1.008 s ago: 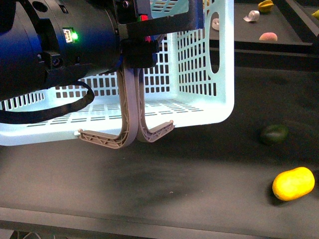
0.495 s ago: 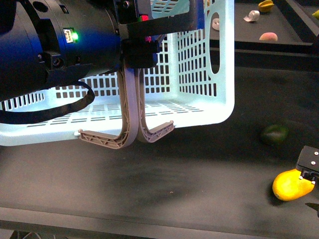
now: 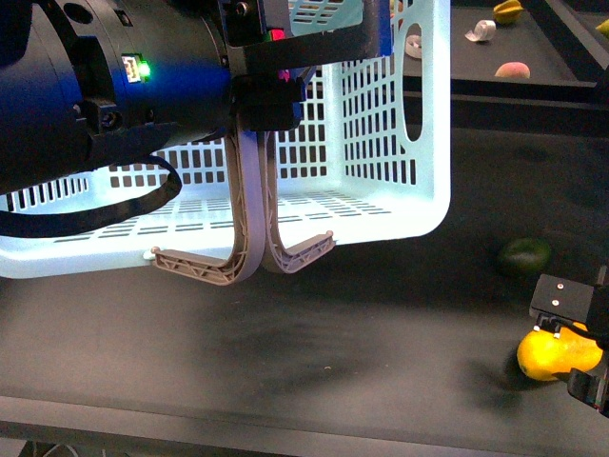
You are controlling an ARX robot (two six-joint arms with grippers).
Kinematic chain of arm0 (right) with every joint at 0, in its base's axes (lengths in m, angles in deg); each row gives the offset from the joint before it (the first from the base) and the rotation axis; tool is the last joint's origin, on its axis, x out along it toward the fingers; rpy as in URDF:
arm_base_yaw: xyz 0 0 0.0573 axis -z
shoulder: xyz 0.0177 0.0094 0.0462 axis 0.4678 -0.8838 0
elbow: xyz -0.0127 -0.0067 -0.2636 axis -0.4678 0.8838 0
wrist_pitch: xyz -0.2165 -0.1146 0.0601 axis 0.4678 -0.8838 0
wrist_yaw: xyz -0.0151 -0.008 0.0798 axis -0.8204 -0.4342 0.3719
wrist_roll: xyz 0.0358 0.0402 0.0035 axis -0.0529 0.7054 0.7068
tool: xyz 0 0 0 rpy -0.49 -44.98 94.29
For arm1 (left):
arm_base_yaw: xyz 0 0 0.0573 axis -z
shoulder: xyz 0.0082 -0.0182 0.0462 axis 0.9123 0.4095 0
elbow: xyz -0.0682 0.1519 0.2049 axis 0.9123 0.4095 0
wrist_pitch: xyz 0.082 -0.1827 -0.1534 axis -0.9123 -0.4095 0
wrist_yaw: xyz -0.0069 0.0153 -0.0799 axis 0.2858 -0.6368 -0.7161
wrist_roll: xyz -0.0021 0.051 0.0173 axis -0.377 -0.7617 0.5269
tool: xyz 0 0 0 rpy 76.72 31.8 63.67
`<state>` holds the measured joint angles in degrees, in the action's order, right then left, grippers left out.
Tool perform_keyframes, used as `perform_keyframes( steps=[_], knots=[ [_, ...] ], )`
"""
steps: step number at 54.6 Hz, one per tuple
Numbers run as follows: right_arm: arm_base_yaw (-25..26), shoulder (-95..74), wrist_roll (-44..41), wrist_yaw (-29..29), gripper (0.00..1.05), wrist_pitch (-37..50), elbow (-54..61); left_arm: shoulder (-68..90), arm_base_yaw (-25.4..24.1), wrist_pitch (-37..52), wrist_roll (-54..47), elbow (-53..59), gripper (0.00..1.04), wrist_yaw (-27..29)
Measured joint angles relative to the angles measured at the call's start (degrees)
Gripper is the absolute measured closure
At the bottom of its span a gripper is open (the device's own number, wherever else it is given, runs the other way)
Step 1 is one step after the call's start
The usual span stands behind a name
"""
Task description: Pick mango with right arm and hold basket with left
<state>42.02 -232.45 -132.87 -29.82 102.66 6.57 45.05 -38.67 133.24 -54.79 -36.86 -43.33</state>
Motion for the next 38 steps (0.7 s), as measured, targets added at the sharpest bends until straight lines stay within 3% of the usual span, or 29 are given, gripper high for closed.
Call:
perform_keyframes(
  steps=[20, 38],
  knots=[
    [-0.8, -3.1, 0.6, -1.8, 0.08, -5.9, -4.0, 0.0, 0.0, 0.0, 0.0, 0.0, 1.0, 0.0],
    [-0.5, -4.8, 2.3, -3.3, 0.08, -3.3, -5.2, 0.0, 0.0, 0.0, 0.0, 0.0, 1.0, 0.0]
  ],
)
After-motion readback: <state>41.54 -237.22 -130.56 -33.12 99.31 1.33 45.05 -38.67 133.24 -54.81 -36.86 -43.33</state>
